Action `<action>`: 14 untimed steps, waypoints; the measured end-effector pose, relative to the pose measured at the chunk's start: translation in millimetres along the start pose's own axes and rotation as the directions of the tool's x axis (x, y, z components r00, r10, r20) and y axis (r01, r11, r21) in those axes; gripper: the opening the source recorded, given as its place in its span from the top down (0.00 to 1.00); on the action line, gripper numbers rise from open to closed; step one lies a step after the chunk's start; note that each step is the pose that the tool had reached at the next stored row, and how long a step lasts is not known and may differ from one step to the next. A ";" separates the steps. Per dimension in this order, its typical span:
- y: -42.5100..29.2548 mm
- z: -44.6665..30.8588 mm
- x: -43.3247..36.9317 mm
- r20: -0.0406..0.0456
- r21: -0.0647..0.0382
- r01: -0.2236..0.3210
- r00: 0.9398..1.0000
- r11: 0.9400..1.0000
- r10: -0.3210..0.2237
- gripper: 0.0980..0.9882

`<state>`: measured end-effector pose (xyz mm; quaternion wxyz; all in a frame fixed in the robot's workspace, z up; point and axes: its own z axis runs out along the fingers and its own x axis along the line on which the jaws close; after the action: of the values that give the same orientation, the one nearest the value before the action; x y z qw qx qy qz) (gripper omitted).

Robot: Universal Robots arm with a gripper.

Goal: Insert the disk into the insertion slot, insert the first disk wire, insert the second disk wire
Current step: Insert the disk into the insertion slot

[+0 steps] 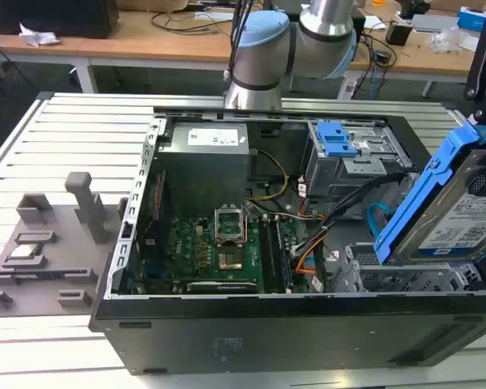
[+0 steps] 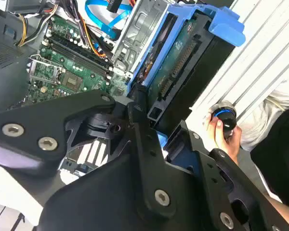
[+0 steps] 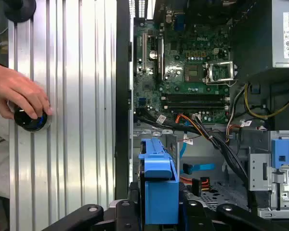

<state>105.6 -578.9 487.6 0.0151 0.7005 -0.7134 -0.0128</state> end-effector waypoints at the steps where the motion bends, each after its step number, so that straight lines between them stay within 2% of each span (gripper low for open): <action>1: -0.2 5.8 0.0 0.000 0.000 0.000 1.000 1.000 0.000 0.70; 2: -0.5 12.8 -0.1 0.000 0.000 0.000 1.000 1.000 0.000 0.70; 4: -0.8 19.2 -0.2 0.000 0.000 0.000 1.000 1.000 0.000 0.70; 6: -0.8 21.1 -0.7 0.001 0.000 0.000 1.000 1.000 0.000 0.70; 8: -0.9 26.0 -5.7 0.001 0.000 0.000 1.000 1.000 0.000 0.70; 14: -1.0 33.4 -17.9 0.002 0.000 0.000 1.000 1.000 0.000 0.70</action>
<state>105.6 -561.1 454.1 0.0145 0.7005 -0.7133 -0.0133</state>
